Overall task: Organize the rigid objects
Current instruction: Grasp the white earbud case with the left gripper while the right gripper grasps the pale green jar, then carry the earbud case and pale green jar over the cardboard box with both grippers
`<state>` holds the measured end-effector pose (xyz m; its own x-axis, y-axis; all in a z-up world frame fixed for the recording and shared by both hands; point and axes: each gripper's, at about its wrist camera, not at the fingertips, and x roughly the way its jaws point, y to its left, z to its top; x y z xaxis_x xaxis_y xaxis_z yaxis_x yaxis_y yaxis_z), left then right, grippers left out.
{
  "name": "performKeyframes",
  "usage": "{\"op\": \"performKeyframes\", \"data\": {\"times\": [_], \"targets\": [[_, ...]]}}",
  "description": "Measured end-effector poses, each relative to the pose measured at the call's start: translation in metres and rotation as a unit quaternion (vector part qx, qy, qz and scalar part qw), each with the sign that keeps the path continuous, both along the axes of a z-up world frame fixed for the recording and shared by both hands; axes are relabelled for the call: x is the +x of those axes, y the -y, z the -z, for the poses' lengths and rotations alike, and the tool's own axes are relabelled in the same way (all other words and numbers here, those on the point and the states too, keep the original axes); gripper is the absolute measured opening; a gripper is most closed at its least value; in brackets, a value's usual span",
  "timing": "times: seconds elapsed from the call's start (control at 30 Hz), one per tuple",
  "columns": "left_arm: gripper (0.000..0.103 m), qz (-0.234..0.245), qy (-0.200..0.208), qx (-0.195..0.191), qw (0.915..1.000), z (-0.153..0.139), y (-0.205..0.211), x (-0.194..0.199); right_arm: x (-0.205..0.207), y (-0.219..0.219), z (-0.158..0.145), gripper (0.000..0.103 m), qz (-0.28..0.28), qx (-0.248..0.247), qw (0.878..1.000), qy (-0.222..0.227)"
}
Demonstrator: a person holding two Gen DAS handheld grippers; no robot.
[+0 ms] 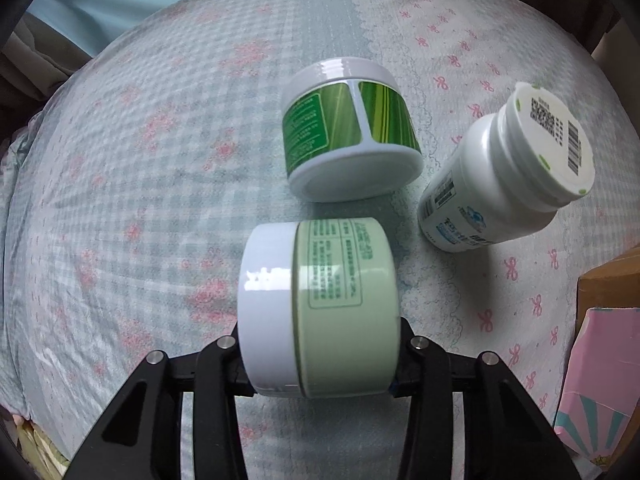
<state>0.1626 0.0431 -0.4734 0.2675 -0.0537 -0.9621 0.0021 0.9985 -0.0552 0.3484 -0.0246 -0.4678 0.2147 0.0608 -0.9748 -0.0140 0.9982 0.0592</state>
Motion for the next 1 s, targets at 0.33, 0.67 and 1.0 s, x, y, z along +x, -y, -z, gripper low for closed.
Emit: {"op": "performKeyframes", "data": {"times": [0.33,0.67,1.0], "targets": [[0.058,-0.004,0.041,0.002,0.9991,-0.059,-0.003,-0.007,-0.035,0.0,-0.074,0.04,-0.03,0.028,0.998,0.041],[0.058,0.047,0.101,0.008,0.9937,-0.171,0.033,-0.002,-0.071,0.076,-0.196,0.04,-0.026,0.074,0.992,0.097],[0.058,0.11,0.149,-0.03,0.9823,-0.249,0.144,0.025,-0.11,0.229,-0.269,0.04,0.007,0.06,0.99,0.13]]}}
